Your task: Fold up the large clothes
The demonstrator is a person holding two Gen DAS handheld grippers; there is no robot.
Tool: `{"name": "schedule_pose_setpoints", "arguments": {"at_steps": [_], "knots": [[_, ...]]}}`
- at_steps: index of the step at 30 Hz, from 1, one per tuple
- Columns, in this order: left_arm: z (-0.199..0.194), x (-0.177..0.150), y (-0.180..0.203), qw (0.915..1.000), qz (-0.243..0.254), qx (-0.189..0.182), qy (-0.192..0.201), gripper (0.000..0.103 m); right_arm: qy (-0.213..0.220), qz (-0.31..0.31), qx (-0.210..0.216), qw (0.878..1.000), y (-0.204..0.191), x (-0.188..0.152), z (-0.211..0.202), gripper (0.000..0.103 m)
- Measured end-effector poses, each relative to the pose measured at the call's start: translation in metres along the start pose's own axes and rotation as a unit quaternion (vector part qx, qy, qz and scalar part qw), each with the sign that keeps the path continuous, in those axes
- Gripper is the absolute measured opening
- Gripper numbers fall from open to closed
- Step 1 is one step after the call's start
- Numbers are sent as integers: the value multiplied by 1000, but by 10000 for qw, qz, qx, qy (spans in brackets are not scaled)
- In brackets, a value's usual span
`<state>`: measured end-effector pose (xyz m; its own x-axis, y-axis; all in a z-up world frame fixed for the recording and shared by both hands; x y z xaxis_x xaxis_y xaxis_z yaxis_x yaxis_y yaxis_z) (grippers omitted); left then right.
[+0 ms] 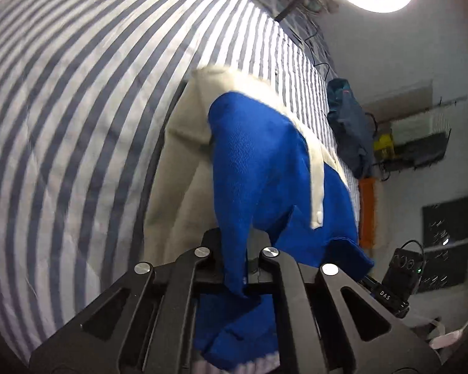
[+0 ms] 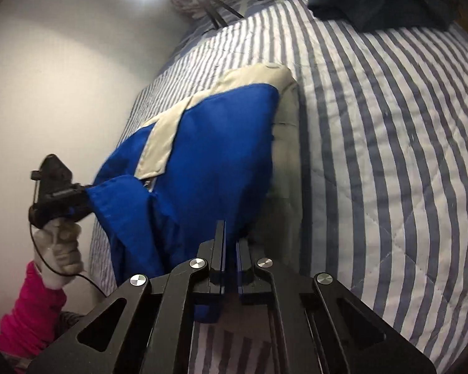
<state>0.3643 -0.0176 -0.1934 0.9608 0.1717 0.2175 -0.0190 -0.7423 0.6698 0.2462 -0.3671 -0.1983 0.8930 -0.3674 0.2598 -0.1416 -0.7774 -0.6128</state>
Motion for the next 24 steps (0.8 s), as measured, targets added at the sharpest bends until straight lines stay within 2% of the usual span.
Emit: {"name": "schedule_pose_setpoints", "arguments": {"at_steps": [2, 5, 6, 8, 10, 12, 14, 16, 19, 21, 23, 24], "knots": [[-12, -16, 8, 9998, 95, -113, -96, 0, -68, 86, 276, 9996, -9, 0, -18, 2], [-10, -36, 4, 9968, 649, 412, -239, 0, 4, -126, 427, 9990, -9, -3, -44, 2], [1, -40, -7, 9955, 638, 583, -379, 2, -12, -163, 251, 9996, 0, -6, -43, 2], [18, -43, -20, 9951, 611, 648, -440, 4, -260, 22, -67, 9996, 18, -11, -21, 2], [18, -41, -14, 9925, 850, 780, -403, 6, -503, -211, -559, 9969, 27, -19, 7, 2], [12, -43, -9, 9903, 1008, 879, -364, 9, -507, -506, -859, 9937, 23, -23, 19, 2], [6, -44, -2, 9878, 1086, 1034, -412, 14, -463, -594, -1020, 9919, 18, -21, 12, 4], [-13, -48, -1, 9805, 1280, 1463, -298, 40, -353, -766, -1183, 9894, 13, -19, -3, 12], [-49, -54, 7, 9698, 1551, 1877, 149, 41, 23, -1115, -1503, 9823, 3, -21, -32, 18], [-70, -59, 17, 9695, 1594, 1807, 447, 41, 280, -1407, -1372, 9801, -10, -25, -48, 18], [-81, -63, 27, 9712, 1628, 1606, 672, 41, 230, -1798, -786, 9803, -34, -36, -55, 20], [-85, -68, 32, 9719, 1658, 1489, 760, 41, 170, -2019, -564, 9776, -47, -43, -52, 25]]}}
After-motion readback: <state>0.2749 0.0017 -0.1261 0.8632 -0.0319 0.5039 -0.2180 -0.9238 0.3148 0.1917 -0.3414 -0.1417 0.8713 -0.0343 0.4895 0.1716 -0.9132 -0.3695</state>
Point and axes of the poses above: each gripper's, at about its wrist camera, not at the fingertips, and z roughly the way its jaws point, y to its right, x to its top, the point moved 4 cm from there along z, roughly the way its jaws point, and after that the axes turned 8 degrees about z, right-handed, at the moved point
